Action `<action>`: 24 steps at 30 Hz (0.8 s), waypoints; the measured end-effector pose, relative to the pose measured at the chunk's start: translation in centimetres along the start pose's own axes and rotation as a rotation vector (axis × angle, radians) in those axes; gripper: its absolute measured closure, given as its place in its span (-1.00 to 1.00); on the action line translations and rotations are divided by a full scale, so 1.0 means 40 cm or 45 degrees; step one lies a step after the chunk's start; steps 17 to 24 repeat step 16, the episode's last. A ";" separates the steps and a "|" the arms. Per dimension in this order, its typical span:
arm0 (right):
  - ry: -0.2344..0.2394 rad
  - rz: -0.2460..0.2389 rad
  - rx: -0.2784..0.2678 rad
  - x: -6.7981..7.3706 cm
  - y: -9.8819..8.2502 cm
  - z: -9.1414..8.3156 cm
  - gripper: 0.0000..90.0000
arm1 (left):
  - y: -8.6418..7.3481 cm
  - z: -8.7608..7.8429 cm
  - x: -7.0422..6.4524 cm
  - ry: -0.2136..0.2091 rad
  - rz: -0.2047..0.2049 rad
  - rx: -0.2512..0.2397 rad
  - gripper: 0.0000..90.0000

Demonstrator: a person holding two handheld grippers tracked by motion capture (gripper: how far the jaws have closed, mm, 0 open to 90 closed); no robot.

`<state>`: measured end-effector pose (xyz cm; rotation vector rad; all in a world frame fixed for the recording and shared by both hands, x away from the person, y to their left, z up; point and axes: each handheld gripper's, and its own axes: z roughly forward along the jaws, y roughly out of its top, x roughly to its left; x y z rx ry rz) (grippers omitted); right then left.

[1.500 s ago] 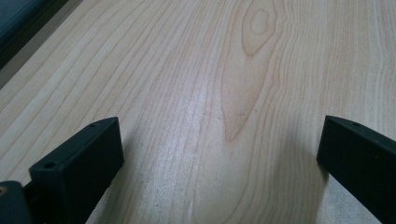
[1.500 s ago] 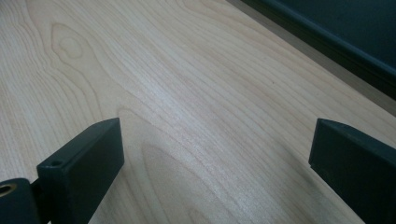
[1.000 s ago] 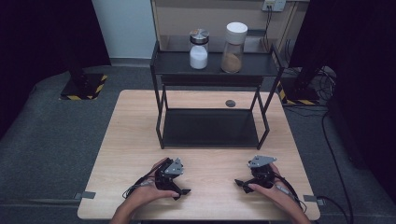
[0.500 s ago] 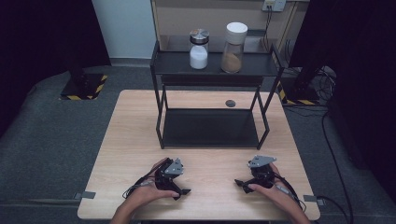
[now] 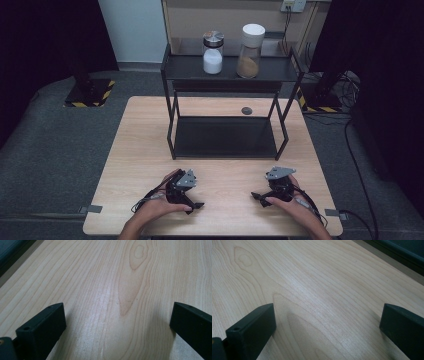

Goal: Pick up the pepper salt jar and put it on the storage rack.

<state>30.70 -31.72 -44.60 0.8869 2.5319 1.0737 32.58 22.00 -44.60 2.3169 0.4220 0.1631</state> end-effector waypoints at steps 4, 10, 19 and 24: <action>-0.002 0.002 0.000 0.001 0.000 0.000 -0.97 | 0.000 0.000 0.000 0.000 0.000 0.000 -1.00; -0.004 0.004 0.000 0.003 0.000 0.000 -0.97 | 0.000 0.000 0.000 0.000 0.000 0.000 -1.00; -0.006 0.005 0.001 0.004 0.000 0.000 -0.97 | 0.000 0.000 0.000 0.001 -0.001 0.000 -1.00; -0.006 0.005 0.001 0.004 0.000 0.000 -0.97 | 0.000 0.000 0.000 0.001 -0.001 0.000 -1.00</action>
